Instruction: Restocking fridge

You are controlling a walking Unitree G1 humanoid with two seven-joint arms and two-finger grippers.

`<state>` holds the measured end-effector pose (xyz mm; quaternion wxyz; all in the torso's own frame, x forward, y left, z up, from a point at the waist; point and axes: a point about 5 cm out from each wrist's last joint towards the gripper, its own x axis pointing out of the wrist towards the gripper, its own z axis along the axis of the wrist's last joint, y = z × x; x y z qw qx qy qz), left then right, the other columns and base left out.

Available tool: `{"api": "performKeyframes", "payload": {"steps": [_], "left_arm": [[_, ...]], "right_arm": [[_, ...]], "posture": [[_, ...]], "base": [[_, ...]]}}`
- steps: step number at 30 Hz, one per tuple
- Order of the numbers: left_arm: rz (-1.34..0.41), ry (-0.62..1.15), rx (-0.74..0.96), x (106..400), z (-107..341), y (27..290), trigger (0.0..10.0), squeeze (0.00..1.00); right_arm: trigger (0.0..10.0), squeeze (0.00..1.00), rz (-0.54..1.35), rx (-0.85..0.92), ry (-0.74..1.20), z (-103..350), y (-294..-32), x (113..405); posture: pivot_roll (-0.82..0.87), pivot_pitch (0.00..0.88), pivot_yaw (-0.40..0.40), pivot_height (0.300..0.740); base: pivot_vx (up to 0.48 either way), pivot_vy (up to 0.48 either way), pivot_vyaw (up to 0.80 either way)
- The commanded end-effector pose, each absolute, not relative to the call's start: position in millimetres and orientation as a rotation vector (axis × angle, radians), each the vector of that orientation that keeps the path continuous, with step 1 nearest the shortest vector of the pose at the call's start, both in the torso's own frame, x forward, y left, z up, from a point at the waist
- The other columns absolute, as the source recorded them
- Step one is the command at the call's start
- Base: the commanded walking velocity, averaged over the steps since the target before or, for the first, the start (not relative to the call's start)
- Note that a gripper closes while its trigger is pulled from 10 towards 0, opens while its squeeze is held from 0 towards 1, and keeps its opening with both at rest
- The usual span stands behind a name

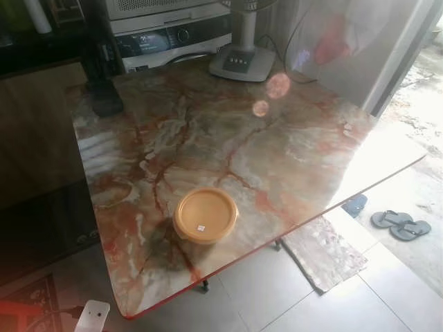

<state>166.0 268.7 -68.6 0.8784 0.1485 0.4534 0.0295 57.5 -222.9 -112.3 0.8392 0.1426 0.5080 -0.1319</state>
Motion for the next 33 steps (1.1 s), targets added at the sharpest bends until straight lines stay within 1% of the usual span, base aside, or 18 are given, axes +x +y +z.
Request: {"api": "performKeyframes", "payload": {"steps": [1, 6, 9, 17, 27, 33], "left_arm": [[0.069, 0.961, 0.333, 161.7, -70.4, 271.5, 10.0, 0.00], [0.076, 0.958, 0.312, 161.3, -72.0, 268.1, 10.0, 0.00], [0.092, 0.969, 0.276, 158.0, -76.1, 261.4, 10.0, 0.00], [0.070, 0.998, 0.271, 149.9, -82.2, 254.0, 10.0, 0.00], [0.078, 1.027, 0.273, 141.5, -84.4, 258.7, 10.0, 0.00], [0.076, 1.042, 0.276, 138.2, -86.4, 257.1, 10.0, 0.00]], "right_arm": [[10.0, 0.00, -0.283, 0.316, 1.090, -113.9, -219.2, 52.2], [10.0, 0.00, -0.283, 0.309, 1.093, -113.6, -221.0, 52.0], [10.0, 0.00, -0.263, 0.285, 1.094, -112.8, -223.8, 52.8], [10.0, 0.00, -0.271, 0.279, 1.089, -112.1, -226.6, 52.2], [10.0, 0.00, -0.270, 0.285, 1.087, -112.3, -225.4, 52.3], [10.0, 0.00, -0.272, 0.291, 1.083, -112.4, -224.8, 53.0]], "posture": [[0.20, 0.060, -0.008, 0.740], [0.21, 0.059, -0.014, 0.740], [0.20, 0.065, -0.031, 0.740], [0.20, 0.071, -0.044, 0.740], [0.20, 0.073, -0.039, 0.740], [0.20, 0.074, -0.036, 0.740]], "base": [[0.000, 0.000, 0.00], [0.000, 0.000, 0.00], [0.000, 0.000, 0.00], [0.000, 0.000, 0.00], [-0.304, 0.000, 0.00], [-0.351, 0.000, 0.00]]}}
